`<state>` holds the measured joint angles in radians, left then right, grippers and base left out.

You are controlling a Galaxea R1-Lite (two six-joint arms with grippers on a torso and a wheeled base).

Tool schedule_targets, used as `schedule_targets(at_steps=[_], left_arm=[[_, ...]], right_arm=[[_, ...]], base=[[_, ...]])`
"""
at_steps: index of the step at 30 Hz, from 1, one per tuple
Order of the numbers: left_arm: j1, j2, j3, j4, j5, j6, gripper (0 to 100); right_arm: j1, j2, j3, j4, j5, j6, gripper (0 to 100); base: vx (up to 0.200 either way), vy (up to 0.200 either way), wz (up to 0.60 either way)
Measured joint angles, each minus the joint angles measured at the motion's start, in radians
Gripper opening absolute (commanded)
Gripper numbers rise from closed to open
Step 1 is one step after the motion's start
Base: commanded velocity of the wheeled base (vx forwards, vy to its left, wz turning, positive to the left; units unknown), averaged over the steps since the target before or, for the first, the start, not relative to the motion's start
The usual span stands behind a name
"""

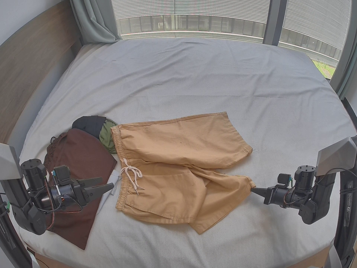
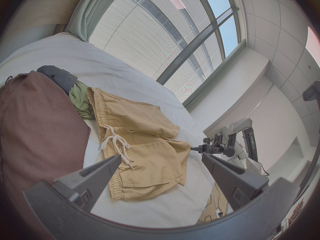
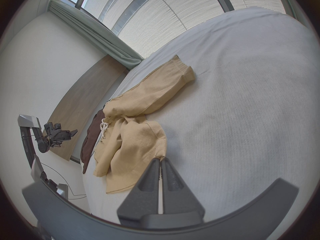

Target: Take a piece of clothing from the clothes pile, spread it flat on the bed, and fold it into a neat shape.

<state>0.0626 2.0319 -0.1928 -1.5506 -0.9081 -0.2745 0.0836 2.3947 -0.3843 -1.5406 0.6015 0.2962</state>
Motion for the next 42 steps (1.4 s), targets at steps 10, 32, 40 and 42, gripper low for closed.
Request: schedule_targets(at_steps=[10, 32, 40, 42], left_arm=[[0.000, 0.000, -0.001, 0.000, 0.000, 0.000, 100], [0.000, 0.001, -0.004, 0.000, -0.001, -0.003, 100], [-0.001, 0.005, -0.005, 0.000, -0.001, -0.003, 100], [-0.001, 0.006, -0.005, 0.000, -0.002, -0.003, 100]], right_arm=[[-0.002, 0.007, -0.112, 0.000, -0.090, 0.019, 0], [0.011, 0.060, -0.304, -0.007, -0.173, 0.082, 0], [0.011, 0.065, -0.333, -0.008, -0.191, 0.086, 0], [0.011, 0.065, -0.334, -0.008, -0.191, 0.086, 0]], base=[[0.000, 0.000, 0.00], [0.000, 0.000, 0.00], [0.000, 0.000, 0.00], [0.000, 0.000, 0.00]])
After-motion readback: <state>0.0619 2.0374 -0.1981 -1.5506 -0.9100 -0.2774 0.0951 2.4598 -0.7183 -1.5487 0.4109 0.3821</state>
